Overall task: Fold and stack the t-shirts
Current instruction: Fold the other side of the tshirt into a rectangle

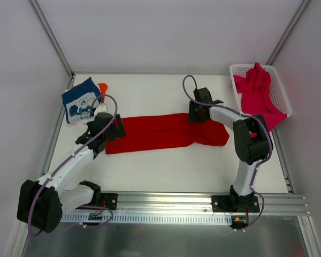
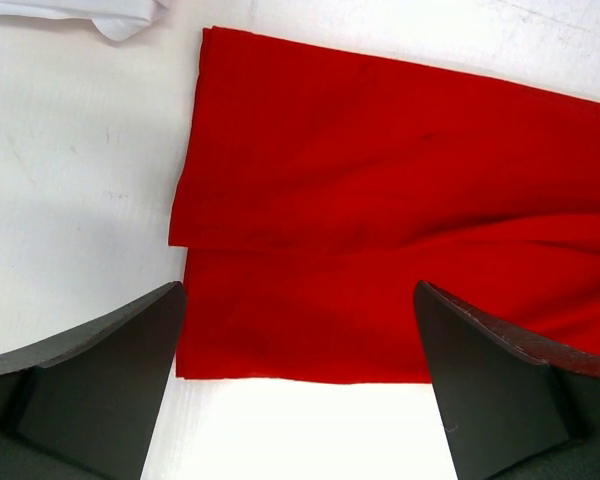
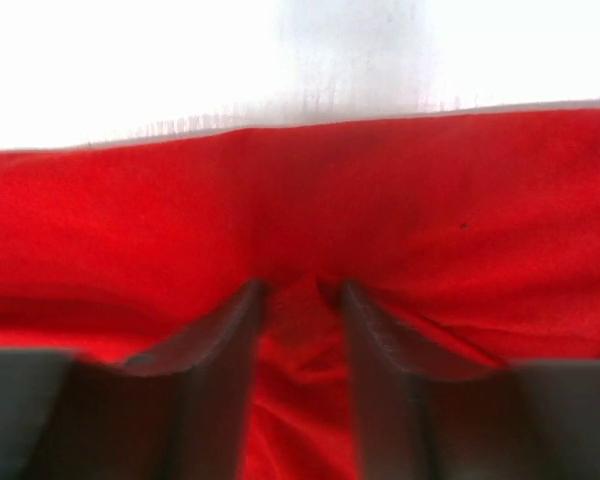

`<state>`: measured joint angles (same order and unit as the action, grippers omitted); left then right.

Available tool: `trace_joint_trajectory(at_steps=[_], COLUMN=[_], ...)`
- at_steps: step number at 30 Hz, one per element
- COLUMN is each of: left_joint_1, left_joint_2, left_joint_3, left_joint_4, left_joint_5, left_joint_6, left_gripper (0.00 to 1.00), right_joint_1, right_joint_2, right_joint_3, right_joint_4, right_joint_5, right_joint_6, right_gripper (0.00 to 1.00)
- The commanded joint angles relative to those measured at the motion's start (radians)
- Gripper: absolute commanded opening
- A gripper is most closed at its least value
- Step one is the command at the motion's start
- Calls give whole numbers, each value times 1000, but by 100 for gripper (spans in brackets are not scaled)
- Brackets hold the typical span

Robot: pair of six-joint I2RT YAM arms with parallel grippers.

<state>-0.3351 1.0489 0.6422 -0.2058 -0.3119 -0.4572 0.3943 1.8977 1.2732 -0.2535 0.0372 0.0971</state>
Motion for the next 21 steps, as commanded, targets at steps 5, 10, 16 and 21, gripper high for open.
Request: trace_joint_trajectory(at_steps=[5,10,16,21], left_joint_1=[-19,-27,-35,-36], left_joint_2=[46,62,50,22], left_joint_3=[11,13,14,13], left_joint_4=[43,49,49,49], left_joint_5=[-7,-6,-3,11], left_joint_6=[2,0,-1,-5], left_gripper=[99,99,99,99], right_joint_1=[-5,-3,0,26], right_joint_2=[-5,-25,-93,-186], right_joint_3=[26,9,-29,-80], right_joint_4=[28,3,-38,-89], right_joint_5=[10,44,88,128], right_joint_6=[4,4,1,21], right_gripper=[5,3,1,0])
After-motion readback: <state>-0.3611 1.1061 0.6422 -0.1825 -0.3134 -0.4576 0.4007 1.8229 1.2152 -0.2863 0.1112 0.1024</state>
